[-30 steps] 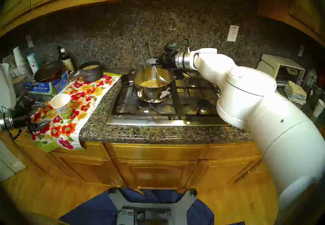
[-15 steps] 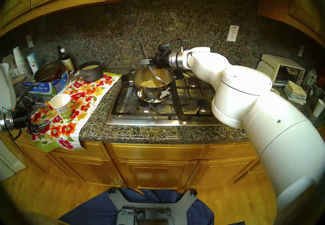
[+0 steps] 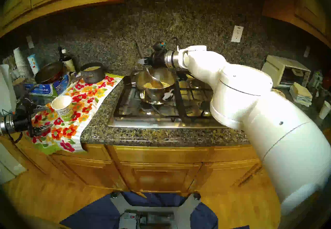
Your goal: Pour oats into pot and stir with a spoon
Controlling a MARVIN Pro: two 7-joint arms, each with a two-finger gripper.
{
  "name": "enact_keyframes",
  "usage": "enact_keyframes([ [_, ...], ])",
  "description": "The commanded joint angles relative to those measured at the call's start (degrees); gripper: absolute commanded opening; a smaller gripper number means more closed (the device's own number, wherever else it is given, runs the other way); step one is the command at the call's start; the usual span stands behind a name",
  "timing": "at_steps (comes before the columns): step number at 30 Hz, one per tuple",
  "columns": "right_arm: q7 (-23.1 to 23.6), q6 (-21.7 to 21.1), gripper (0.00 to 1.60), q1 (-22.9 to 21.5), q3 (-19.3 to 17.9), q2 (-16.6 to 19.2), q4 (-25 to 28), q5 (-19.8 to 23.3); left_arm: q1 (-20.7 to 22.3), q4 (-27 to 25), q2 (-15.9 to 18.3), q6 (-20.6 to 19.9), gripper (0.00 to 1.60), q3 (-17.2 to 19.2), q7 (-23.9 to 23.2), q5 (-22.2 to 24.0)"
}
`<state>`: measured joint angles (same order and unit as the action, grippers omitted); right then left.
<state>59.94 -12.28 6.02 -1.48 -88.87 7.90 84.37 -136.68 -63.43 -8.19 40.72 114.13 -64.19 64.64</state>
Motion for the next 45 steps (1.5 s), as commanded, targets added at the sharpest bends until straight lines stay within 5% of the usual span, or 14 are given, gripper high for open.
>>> enact_keyframes([
  [1, -0.2, 0.4, 0.00, -3.0, -1.0, -1.6, 0.5, 0.7, 0.8, 0.2, 0.6, 0.2, 1.60, 1.2, -1.1, 0.4],
  [13, 2.1, 0.4, 0.00, -2.4, -2.7, -0.4, 0.6, 1.9, 0.8, 0.4, 0.6, 0.3, 1.60, 1.4, -1.7, 0.5],
  [35, 15.6, -1.4, 0.00, -2.2, -5.8, 5.5, 0.9, 3.5, 0.8, 0.8, 0.4, 0.1, 1.60, 2.4, -4.4, 1.5],
  [45, 17.4, -4.7, 0.00, -1.7, -6.5, 6.1, 0.0, 3.9, 0.6, 0.9, 0.3, -0.2, 1.60, 2.9, -5.6, 2.1],
])
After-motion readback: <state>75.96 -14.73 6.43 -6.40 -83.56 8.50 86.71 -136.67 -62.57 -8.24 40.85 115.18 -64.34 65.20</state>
